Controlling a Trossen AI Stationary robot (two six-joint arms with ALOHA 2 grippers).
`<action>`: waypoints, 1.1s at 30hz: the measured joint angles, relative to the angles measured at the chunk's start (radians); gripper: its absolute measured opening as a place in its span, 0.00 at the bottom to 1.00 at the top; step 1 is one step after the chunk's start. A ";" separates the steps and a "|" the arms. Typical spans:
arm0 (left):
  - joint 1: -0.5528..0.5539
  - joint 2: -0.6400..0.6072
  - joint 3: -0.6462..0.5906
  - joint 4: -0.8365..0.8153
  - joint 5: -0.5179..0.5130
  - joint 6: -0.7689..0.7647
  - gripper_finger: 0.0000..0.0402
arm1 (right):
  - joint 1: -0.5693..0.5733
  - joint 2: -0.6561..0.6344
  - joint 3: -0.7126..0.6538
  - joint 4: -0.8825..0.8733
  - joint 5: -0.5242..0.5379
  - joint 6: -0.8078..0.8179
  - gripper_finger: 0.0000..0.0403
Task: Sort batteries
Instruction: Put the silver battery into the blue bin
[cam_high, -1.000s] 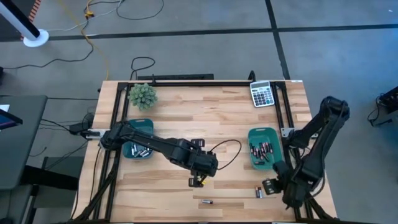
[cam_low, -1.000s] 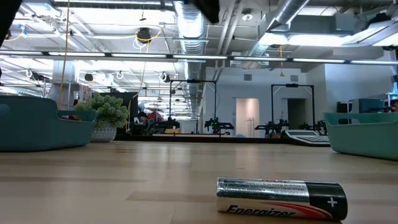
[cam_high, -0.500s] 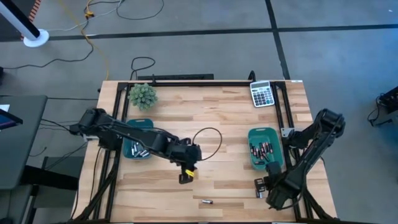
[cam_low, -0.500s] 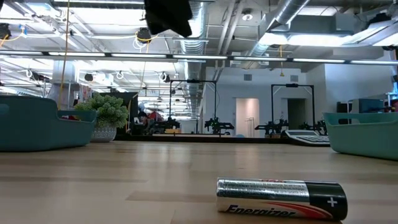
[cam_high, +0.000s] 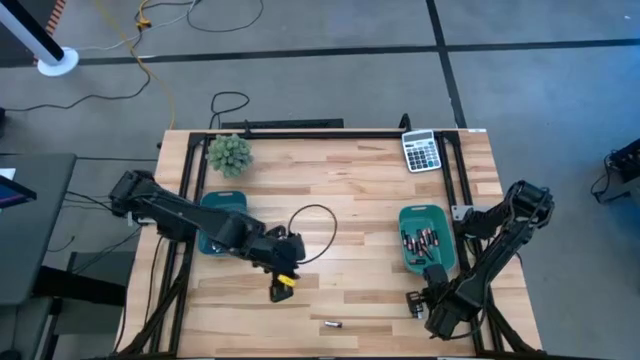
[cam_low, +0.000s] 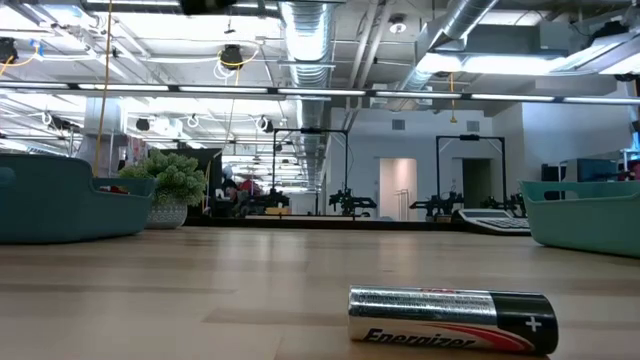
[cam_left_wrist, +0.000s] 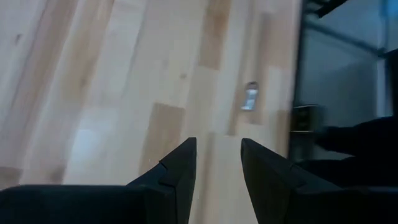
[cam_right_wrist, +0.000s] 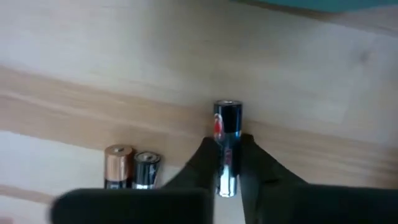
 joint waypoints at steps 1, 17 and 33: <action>-0.010 -0.018 0.000 0.002 -0.005 -0.015 0.31 | 0.006 -0.004 0.009 -0.021 0.001 -0.009 0.06; -0.230 -0.132 -0.010 -0.382 -0.132 -0.474 0.31 | 0.057 -0.179 0.393 -0.648 0.147 -0.155 0.04; -0.543 -0.232 -0.452 0.003 -0.382 -0.819 0.31 | -0.581 -0.087 0.661 -0.007 0.333 -1.515 0.04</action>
